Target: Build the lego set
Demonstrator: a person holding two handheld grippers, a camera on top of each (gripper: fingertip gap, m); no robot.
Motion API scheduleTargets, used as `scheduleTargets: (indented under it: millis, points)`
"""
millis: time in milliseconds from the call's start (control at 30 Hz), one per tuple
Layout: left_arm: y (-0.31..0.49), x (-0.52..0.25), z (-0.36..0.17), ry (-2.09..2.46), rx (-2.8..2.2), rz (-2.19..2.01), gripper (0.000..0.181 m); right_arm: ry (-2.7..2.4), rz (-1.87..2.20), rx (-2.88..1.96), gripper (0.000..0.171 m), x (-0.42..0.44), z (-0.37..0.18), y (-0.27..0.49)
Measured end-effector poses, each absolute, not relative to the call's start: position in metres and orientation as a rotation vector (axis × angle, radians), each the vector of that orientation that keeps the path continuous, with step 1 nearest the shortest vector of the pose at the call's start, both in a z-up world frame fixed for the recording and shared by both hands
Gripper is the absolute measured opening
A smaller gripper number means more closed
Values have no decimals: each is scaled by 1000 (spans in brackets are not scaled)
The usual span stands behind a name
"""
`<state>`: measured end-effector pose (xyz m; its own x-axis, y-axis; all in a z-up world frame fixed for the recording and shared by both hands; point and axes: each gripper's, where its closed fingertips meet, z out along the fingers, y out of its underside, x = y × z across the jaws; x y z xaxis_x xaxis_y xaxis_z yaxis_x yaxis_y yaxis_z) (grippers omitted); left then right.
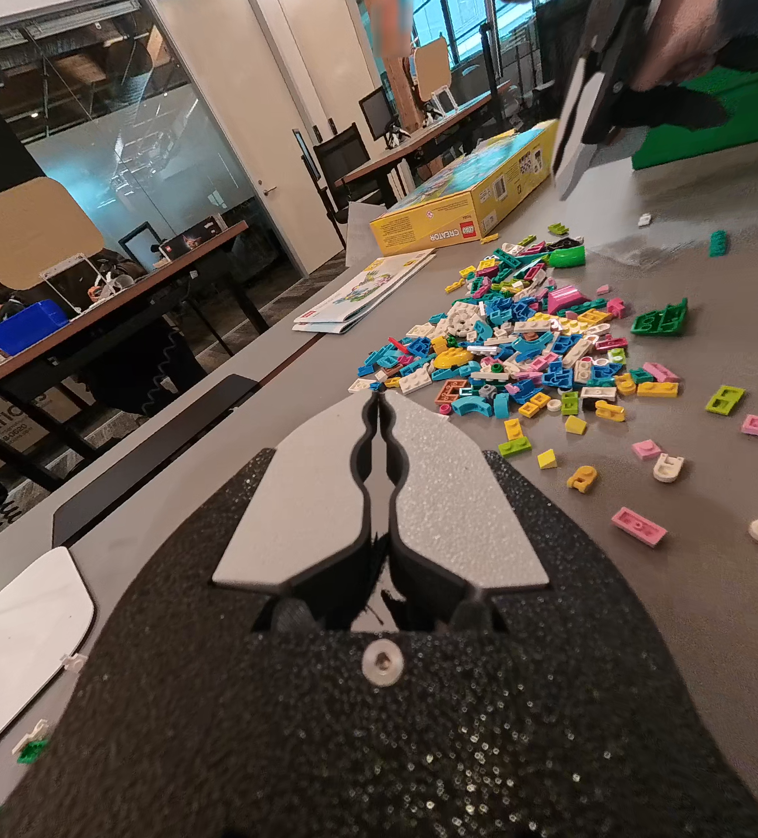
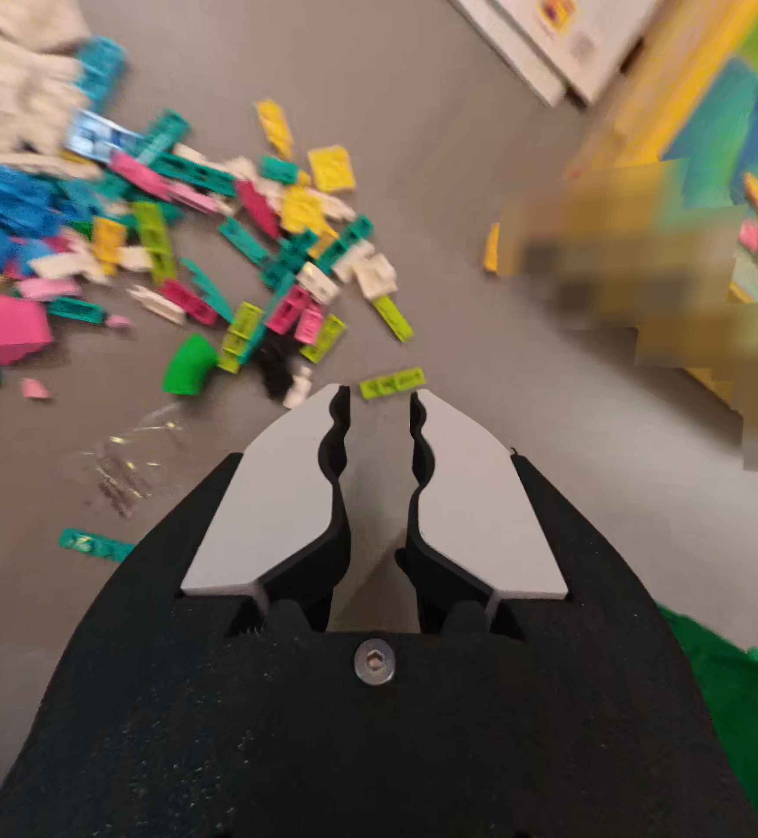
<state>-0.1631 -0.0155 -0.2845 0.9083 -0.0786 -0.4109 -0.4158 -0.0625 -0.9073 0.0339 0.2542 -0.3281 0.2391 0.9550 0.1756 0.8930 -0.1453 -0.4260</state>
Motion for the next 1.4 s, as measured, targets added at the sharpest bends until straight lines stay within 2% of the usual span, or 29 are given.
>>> scheduleTargets:
  millis: [233, 367, 1400]
  points:
    - [-15, -163, -285, 392, -1623, 287, 0, -1551, 132, -2213, 21, 65, -337, 274]
    - [-15, -163, -285, 393, -1622, 287, 0, -1578, 124, -2194, 16, 61, -339, 273]
    - [-16, -163, -285, 398, -1620, 285, 0, -1732, 192, -2086, 14, 27, -342, 251]
